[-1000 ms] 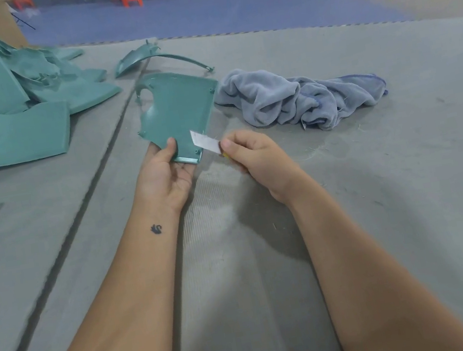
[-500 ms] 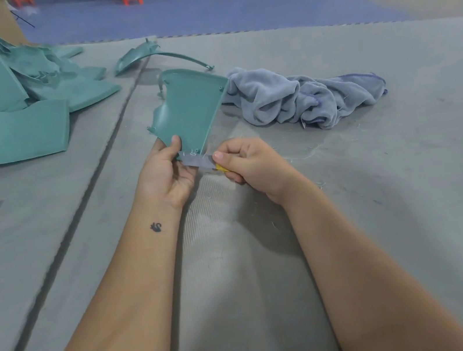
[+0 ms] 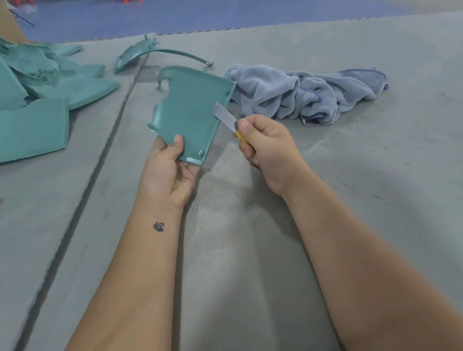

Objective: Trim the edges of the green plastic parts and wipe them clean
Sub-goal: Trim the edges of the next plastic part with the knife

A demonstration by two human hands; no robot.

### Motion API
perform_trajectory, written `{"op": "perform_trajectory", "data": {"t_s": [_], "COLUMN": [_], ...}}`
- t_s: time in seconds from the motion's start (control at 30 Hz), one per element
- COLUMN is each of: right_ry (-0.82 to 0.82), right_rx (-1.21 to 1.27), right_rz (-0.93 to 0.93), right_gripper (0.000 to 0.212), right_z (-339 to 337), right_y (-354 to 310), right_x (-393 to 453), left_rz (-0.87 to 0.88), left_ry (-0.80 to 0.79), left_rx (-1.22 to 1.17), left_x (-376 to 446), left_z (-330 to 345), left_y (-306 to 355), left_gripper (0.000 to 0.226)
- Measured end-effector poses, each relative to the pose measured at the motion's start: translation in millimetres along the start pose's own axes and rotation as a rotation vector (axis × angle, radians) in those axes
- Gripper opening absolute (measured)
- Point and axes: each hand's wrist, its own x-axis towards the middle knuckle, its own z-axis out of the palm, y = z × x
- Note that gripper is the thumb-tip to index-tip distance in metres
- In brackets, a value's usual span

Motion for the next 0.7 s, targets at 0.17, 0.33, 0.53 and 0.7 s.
{"op": "perform_trajectory", "data": {"t_s": [0.17,0.33,0.53,0.7], "right_ry": [-0.265,-0.106,0.128,0.315], "right_rx": [-0.324,-0.244,-0.042,0.381], "right_rz": [-0.002,0.022,0.036,0.129], "right_gripper": [0.029,0.031,0.029,0.025], "right_z": [7,7,4,-7], "right_y": [1,0,5,2], "right_x": [-6,-3,7,10], "left_rz": [0.078,0.049,-0.004,-0.054], "left_ry": [0.018,0.022,-0.005,-0.029], "left_rx": [-0.002,0.035,0.105,0.127], "left_x": [2,0,-3,-2], "left_z": [1,2,1,-1], "left_y": [-2,-1,1,3], "left_gripper": [0.028,0.029,0.029,0.028]}}
